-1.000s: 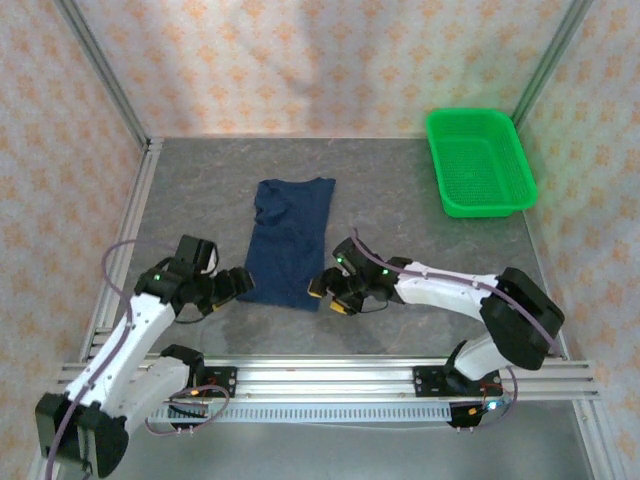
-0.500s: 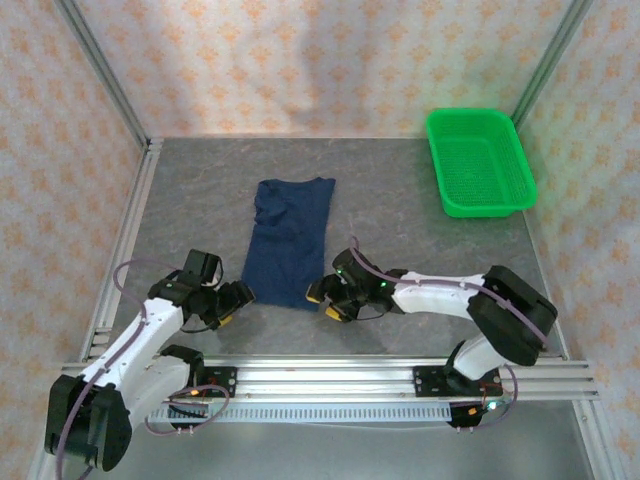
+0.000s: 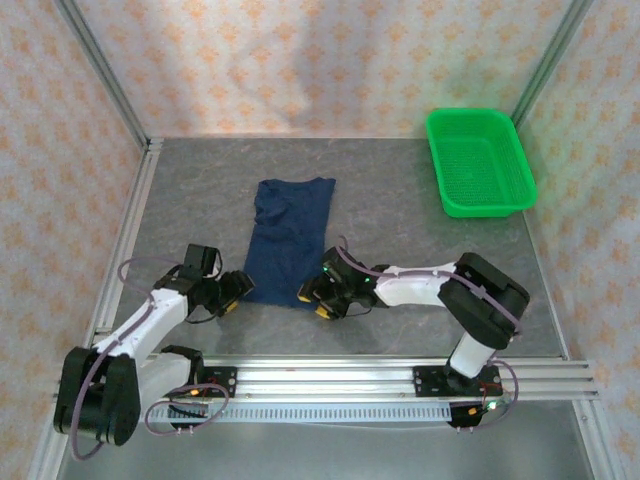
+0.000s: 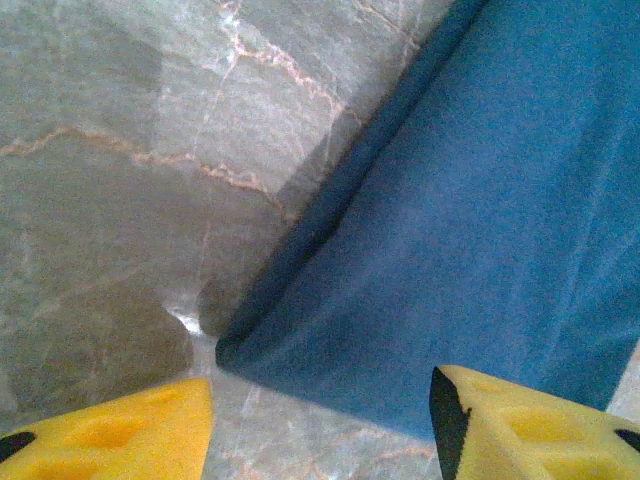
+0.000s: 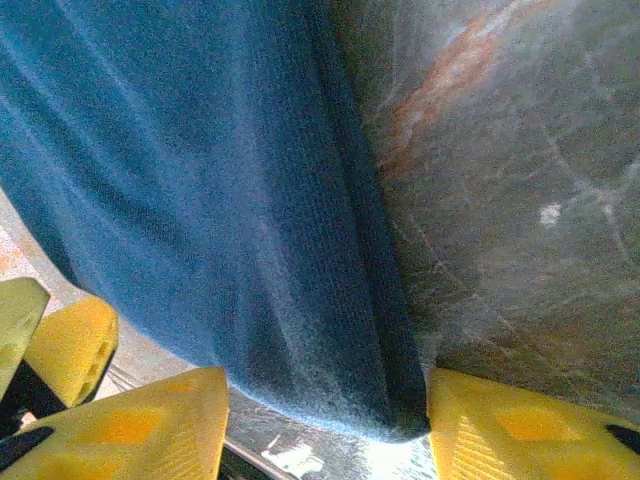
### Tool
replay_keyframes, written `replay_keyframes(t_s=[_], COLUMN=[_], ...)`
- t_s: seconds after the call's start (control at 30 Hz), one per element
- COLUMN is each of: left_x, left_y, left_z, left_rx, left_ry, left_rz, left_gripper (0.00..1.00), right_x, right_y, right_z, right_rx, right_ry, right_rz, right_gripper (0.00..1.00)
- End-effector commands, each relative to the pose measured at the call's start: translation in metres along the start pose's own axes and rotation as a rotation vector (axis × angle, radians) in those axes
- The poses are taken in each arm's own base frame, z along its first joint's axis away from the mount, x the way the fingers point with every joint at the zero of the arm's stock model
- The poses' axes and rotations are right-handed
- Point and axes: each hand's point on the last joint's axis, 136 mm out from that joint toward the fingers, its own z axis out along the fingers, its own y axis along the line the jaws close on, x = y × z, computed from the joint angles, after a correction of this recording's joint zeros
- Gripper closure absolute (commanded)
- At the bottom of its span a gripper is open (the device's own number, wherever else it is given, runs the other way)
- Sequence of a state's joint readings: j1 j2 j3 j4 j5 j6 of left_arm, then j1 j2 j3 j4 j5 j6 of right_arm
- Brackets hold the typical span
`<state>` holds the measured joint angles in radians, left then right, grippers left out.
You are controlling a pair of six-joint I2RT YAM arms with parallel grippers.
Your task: Fold and stack the t-shirts
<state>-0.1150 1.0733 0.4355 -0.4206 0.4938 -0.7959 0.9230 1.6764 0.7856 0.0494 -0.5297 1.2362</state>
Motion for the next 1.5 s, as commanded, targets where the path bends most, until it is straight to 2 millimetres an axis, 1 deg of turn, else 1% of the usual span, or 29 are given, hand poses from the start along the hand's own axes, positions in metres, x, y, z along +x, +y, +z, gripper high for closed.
replay_keyframes(t_s=[0.0, 0.03, 0.13, 0.17, 0.2, 0.27, 0.33, 0.37, 0.4, 0.43, 0.53, 0.63, 0.73, 0.83, 0.9, 0.97, 1.03, 1.2, 1.3, 1.47], left_x=[-0.012, -0.013, -0.018, -0.02, -0.02, -0.018, -0.016, -0.014, -0.011, -0.007, 0.007, 0.02, 0.028, 0.031, 0.031, 0.028, 0.023, 0.003, -0.007, -0.037], left_y=[-0.008, -0.007, -0.009, -0.009, -0.009, -0.01, -0.008, -0.004, -0.001, 0.004, 0.012, 0.006, 0.001, -0.004, -0.012, -0.025, -0.039, -0.085, -0.104, -0.133], left_z=[0.006, 0.008, 0.014, 0.016, 0.017, 0.014, 0.004, 0.0, -0.003, -0.005, -0.015, -0.029, -0.043, -0.057, -0.069, -0.081, -0.095, -0.13, -0.134, -0.135], left_rx=[0.007, -0.01, -0.013, -0.019, -0.028, -0.043, -0.058, -0.071, -0.076, -0.088, -0.114, -0.078, -0.039, -0.013, 0.015, 0.051, 0.086, 0.166, 0.165, 0.151], left_ry=[-0.006, -0.001, -0.007, -0.006, 0.004, 0.019, 0.006, -0.002, -0.005, -0.002, 0.005, -0.016, -0.033, -0.047, -0.06, -0.077, -0.098, -0.159, -0.156, -0.181], left_rz=[0.008, 0.013, 0.015, 0.015, 0.013, 0.019, 0.039, 0.044, 0.044, 0.036, 0.045, 0.045, 0.043, 0.032, 0.034, 0.04, 0.046, 0.083, 0.1, 0.113], left_gripper=[0.45, 0.47, 0.56, 0.61, 0.69, 0.83, 0.88, 0.93, 0.98, 1.0, 1.0, 1.0, 1.0, 1.0, 1.0, 1.0, 1.0, 1.0, 1.0, 1.0], right_x=[-0.012, -0.013, -0.017, -0.019, -0.021, -0.022, -0.02, -0.019, -0.016, -0.014, -0.006, 0.004, 0.018, 0.029, 0.033, 0.033, 0.033, 0.023, 0.01, -0.026], right_y=[0.02, 0.021, 0.021, 0.019, 0.019, 0.016, 0.012, 0.008, 0.004, 0.001, -0.001, 0.005, 0.014, 0.022, 0.033, 0.045, 0.059, 0.097, 0.112, 0.134], right_z=[0.012, 0.015, 0.023, 0.025, 0.025, 0.022, 0.014, 0.008, 0.003, -0.002, -0.018, -0.033, -0.041, -0.045, -0.052, -0.06, -0.072, -0.101, -0.113, -0.129], right_rx=[-0.039, -0.034, -0.007, 0.001, 0.005, 0.018, 0.045, 0.066, 0.089, 0.11, 0.122, 0.109, 0.102, 0.09, 0.07, 0.054, 0.047, 0.017, 0.0, -0.014], right_ry=[-0.046, -0.046, -0.05, -0.057, -0.066, -0.078, -0.086, -0.088, -0.084, -0.082, -0.073, -0.071, -0.055, -0.055, -0.07, -0.08, -0.101, -0.147, -0.17, -0.209], right_rz=[-0.018, -0.017, -0.011, -0.004, 0.002, 0.006, -0.009, -0.017, -0.028, -0.035, -0.042, -0.058, -0.076, -0.086, -0.098, -0.113, -0.142, -0.202, -0.214, -0.222], right_gripper=[0.49, 0.51, 0.66, 0.73, 0.78, 0.88, 0.95, 0.99, 1.0, 1.0, 1.0, 1.0, 1.0, 1.0, 1.0, 1.0, 1.0, 1.0, 1.0, 1.0])
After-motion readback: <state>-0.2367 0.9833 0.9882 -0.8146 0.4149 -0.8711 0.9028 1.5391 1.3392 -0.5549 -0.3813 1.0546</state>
